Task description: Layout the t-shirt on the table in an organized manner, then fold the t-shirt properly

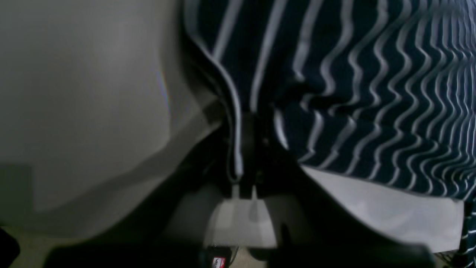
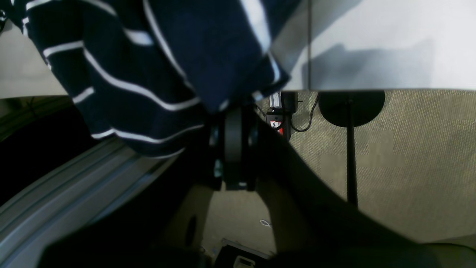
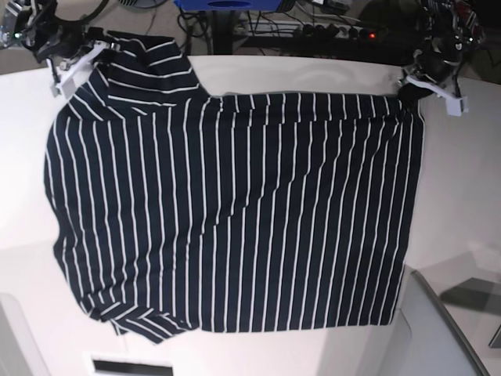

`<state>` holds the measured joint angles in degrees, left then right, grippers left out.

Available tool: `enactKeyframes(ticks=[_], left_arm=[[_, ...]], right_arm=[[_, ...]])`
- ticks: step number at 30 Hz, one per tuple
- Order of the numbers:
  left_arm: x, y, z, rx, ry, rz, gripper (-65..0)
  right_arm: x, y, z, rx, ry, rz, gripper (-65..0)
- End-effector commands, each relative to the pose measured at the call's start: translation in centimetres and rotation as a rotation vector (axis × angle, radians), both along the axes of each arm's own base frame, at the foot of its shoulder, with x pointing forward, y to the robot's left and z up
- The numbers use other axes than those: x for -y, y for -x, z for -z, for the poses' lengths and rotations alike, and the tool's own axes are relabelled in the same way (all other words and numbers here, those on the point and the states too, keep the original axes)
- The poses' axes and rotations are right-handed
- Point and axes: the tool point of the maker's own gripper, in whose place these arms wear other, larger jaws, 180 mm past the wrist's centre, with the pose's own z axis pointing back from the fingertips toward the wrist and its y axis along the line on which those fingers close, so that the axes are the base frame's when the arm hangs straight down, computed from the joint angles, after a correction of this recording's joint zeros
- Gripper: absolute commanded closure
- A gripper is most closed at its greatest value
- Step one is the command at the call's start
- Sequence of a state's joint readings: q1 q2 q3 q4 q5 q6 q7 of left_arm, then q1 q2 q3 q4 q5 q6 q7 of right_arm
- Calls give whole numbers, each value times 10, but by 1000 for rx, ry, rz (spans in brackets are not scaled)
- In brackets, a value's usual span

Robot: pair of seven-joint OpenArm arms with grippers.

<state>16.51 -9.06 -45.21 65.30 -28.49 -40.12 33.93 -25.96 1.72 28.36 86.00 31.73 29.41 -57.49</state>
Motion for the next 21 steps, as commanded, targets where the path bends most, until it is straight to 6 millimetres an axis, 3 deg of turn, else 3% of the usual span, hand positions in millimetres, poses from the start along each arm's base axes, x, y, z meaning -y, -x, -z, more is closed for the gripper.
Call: enactKeyframes(ticks=[1,9,16,21], left_arm=[[-7,3,-4,-18,-33,21,0],[-11,-11,-42,60,-141,91,0],[-12,-4,-51,61,-177,116,0],[-11,-3,-55,65,-187,123,0]], right_arm=[[6,-7,-11,44,20,-8,-6],[12,-11,-63,144,125,-95,-6],[20,9,-76,116,115,-114,-6],[22,12,-93,133,104,-115,-6]])
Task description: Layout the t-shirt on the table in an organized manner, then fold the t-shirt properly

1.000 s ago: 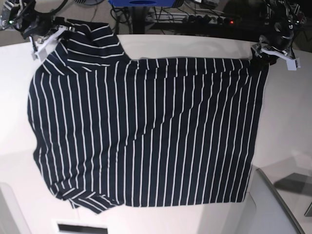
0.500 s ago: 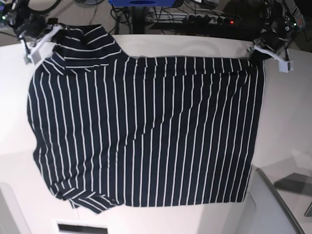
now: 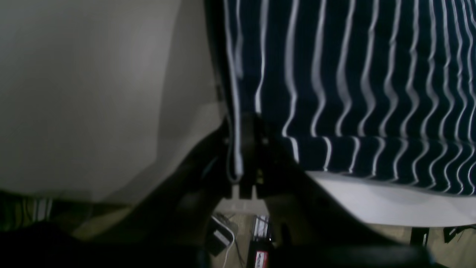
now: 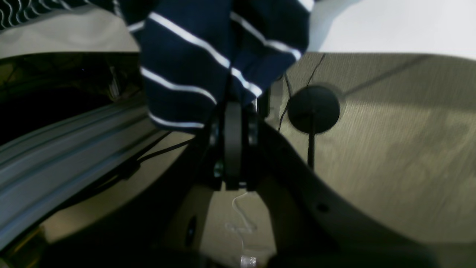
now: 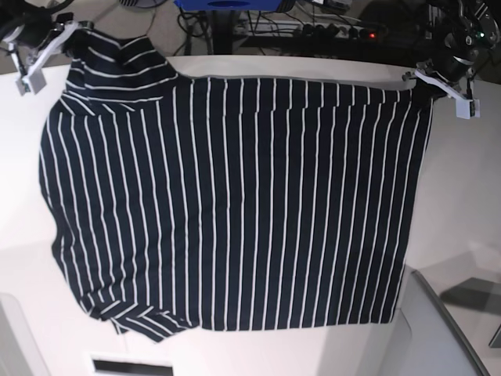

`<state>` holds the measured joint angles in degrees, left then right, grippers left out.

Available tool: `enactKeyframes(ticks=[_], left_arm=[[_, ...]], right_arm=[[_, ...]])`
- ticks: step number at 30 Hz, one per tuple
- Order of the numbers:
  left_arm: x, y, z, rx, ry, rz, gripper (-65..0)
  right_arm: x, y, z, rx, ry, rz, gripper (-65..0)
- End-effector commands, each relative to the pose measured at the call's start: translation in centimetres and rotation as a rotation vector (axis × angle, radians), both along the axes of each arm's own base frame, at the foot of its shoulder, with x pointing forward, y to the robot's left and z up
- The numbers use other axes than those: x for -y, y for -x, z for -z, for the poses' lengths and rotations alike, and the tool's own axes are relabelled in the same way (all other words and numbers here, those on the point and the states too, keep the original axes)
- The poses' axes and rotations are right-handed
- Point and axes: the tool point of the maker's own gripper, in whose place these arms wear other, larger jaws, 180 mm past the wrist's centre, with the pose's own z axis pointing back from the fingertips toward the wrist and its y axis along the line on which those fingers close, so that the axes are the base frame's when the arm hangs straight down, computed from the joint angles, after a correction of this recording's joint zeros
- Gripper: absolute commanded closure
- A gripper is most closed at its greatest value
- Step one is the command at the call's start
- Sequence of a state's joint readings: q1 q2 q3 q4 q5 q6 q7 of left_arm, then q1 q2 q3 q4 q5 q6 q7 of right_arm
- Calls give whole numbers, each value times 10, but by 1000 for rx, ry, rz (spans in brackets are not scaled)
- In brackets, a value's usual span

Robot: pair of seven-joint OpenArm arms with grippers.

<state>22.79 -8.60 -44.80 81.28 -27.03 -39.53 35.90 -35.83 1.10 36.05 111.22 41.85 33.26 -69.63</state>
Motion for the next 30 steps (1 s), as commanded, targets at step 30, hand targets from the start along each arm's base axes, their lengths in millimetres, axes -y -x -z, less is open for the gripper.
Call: enactKeyframes(ticks=[30], left_arm=[[3,-15,-26,80,-39,24,0]], right_arm=[[5,-17,-26,133,-117,31,-6]])
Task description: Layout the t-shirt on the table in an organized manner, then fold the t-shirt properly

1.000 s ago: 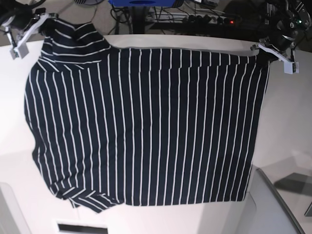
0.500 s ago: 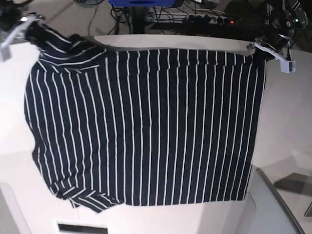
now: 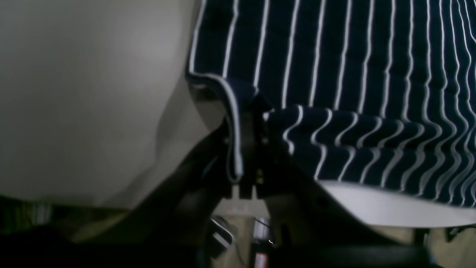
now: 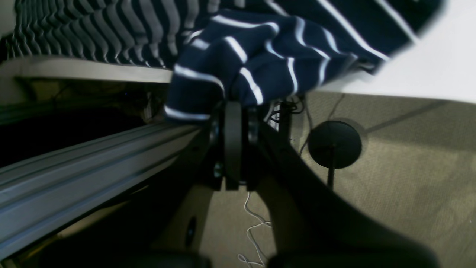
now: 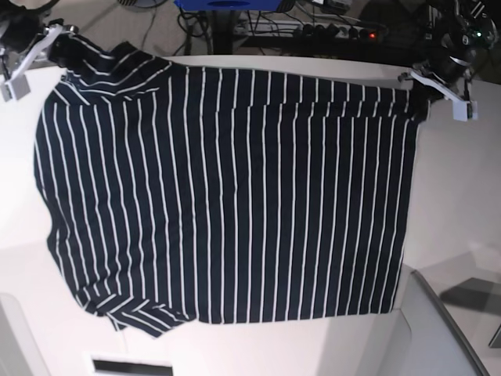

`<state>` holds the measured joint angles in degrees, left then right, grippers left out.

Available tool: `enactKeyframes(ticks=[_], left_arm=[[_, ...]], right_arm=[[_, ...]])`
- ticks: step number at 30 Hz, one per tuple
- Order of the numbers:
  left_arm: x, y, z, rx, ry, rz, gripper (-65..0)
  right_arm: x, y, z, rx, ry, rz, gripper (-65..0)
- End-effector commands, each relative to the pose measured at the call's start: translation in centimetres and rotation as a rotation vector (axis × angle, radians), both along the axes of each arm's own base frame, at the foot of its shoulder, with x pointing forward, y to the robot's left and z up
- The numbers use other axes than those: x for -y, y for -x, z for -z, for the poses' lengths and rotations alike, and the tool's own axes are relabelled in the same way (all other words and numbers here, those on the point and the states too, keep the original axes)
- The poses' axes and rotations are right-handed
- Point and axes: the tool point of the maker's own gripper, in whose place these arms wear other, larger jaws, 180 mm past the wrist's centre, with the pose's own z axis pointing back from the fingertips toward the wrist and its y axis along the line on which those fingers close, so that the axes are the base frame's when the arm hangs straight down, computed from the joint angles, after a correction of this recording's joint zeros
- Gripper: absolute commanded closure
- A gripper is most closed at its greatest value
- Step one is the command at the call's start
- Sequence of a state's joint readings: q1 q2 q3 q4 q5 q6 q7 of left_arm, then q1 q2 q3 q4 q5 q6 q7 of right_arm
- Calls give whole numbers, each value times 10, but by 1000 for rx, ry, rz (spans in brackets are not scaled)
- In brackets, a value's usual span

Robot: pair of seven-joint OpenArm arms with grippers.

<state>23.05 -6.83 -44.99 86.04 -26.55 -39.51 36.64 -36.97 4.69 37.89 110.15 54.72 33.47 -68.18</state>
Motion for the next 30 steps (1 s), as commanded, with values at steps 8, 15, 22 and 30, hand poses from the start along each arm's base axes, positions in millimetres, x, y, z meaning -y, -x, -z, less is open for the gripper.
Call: enactKeyframes(ticks=[8,15,22,30], left_arm=[[0,-10,-27,43,-54,44,0],[3,-1,-28,25,-70,66,0],[4,-15,-36,62,-76,71,0],[4,-49,-50,139,-71,68,0]], right_arm=[[6,-2,-4,-17,-6,66,-6],[15,-2,-9,-18,30,42,-6],[20,-39,-19,63,43,24,-6],[43,-93,-26,62,42,26,-6]])
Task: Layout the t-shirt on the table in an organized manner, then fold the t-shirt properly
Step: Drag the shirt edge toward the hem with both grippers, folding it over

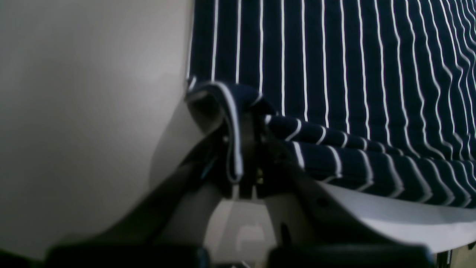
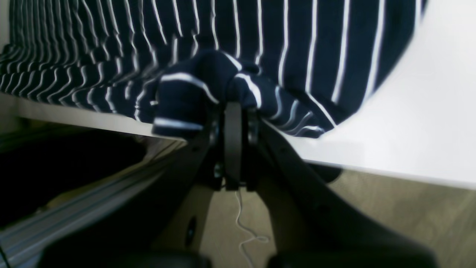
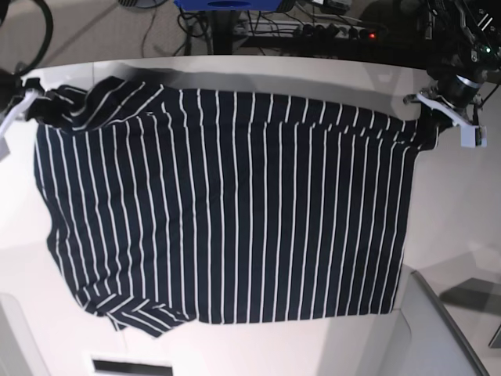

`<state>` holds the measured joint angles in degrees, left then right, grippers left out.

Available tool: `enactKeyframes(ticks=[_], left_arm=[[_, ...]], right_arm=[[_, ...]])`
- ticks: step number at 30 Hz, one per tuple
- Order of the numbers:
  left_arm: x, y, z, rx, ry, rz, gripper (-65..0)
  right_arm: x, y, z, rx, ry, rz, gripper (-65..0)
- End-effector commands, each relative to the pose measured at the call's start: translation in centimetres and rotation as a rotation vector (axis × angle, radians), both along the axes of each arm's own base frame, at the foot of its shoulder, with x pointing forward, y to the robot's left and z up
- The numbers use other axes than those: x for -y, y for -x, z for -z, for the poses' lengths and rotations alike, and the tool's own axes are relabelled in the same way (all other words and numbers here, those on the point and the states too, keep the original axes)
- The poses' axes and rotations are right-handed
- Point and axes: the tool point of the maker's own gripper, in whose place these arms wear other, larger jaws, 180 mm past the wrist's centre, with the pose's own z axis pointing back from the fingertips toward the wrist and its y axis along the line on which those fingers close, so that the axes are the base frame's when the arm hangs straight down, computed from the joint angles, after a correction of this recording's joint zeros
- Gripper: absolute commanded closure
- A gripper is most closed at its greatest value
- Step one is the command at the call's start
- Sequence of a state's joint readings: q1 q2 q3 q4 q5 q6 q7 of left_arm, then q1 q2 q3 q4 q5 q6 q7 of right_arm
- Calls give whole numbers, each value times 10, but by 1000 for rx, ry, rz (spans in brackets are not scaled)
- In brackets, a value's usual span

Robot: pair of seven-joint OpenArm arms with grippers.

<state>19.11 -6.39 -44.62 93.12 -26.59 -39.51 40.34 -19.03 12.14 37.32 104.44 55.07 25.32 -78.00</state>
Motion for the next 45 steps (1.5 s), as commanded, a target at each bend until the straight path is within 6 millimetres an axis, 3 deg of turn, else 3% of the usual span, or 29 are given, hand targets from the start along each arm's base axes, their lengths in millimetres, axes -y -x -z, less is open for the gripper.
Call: enactKeyframes(ticks=[1,9,15,18,23,27,37,45], left_arm=[[2,-14,-10,40,-1,24,0],[16,-44,7,5,55,34,0],[15,-63,7,23,73,19,0],[8,-71,7,-2,-5,35,0],[4,-88,1,7,-51,42,0],[2,-95,2,7,-38,34,0],[3,-110,5,13,1,19,0],[4,-119,6,18,21,13,0]], right_arm=[[11,-13,-7,33,15,7,-6],[4,-59,17,-11,30,-66,-6],[-3,-96,11,26,171,-138,-6],[-2,-116,2,53,225,-154,-6],[2,-142,7,47,216,-141,-6],[-12,-163,7,102,208,-173,-6],[-18,-202,4,191,213,-196,-6],[-10,-208,10,194,259,-188,-6]])
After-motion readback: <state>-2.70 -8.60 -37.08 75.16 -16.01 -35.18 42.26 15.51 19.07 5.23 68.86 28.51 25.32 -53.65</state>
